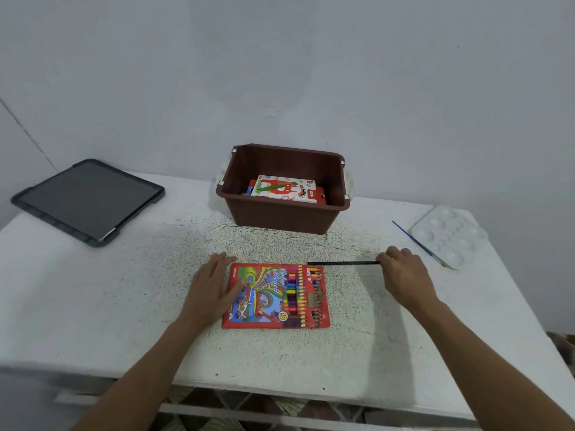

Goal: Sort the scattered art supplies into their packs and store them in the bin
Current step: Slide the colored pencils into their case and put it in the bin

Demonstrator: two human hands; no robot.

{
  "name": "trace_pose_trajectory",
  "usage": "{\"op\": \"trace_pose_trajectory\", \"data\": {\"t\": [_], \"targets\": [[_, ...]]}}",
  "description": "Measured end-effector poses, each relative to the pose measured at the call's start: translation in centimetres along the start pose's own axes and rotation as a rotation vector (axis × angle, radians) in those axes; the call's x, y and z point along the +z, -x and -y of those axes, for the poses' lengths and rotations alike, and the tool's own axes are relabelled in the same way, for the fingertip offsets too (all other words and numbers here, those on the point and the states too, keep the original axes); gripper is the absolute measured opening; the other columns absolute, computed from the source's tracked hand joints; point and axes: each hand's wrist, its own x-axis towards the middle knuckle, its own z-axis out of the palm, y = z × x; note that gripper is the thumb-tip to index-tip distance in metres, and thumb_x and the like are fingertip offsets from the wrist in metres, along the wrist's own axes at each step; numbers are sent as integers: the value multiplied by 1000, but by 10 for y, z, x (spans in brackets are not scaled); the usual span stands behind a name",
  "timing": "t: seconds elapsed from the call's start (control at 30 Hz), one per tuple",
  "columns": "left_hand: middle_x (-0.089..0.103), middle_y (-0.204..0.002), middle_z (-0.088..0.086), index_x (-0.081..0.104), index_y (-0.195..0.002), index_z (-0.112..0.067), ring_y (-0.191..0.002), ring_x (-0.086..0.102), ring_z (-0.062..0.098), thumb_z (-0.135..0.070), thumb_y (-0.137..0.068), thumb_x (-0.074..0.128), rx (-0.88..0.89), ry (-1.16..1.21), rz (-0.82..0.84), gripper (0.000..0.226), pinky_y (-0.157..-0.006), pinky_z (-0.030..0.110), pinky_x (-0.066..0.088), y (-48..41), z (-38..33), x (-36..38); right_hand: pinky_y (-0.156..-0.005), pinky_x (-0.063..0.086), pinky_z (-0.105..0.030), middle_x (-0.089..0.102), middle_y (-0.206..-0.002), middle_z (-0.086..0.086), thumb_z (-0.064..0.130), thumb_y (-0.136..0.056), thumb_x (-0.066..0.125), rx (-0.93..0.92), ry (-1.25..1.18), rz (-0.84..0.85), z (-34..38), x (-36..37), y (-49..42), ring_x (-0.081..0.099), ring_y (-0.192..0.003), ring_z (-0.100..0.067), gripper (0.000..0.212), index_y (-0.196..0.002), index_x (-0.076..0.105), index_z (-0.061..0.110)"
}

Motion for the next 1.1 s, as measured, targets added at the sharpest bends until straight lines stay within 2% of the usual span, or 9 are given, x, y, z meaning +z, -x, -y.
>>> {"op": "trace_pose_trajectory", "data": {"t": [0.2,0.53,0.7,0.83,1.1], "targets": [[40,-153,6,47,-139,-21,-143,34,29,-83,-80,26,37,-45,-8,89,-114,51,28,0,2,2,-55,28,-31,57,-72,-9,-10,-64,74,-6,21,-5,-3,7,-1,49,-57,-30,28,-87,70,6],[46,-149,8,53,-135,-18,-138,42,31,-72,-81,37,74,-58,-48,78,-110,53,31,-2,3,3,-62,41,-38,61,-81,-11,-12,-68,70,-9,43,-60,-18,19,5,51,-63,-32,32,-96,70,5],[47,-148,7,53,-135,-19,-138,42,30,-71,-83,39,81,-63,-61,75,-110,52,31,-3,5,4,-64,41,-40,59,-80,-11,-15,-65,71,-42,17,-148,-15,18,4,51,-62,-32,36,-95,70,3],[47,-148,7,53,-134,-19,-137,44,30,-78,-83,35,91,-82,-64,80,-108,51,33,-3,8,6,-66,41,-41,60,-81,-9,-14,-66,72,-58,22,-169,-15,20,4,50,-63,-31,35,-96,70,5],[49,-146,8,55,-133,-18,-135,46,32,-70,-83,42,94,-92,-76,73,-106,54,35,-4,7,6,-66,43,-42,60,-80,-11,-15,-64,72,-59,4,-189,-13,24,4,51,-63,-32,37,-95,70,4]]}}
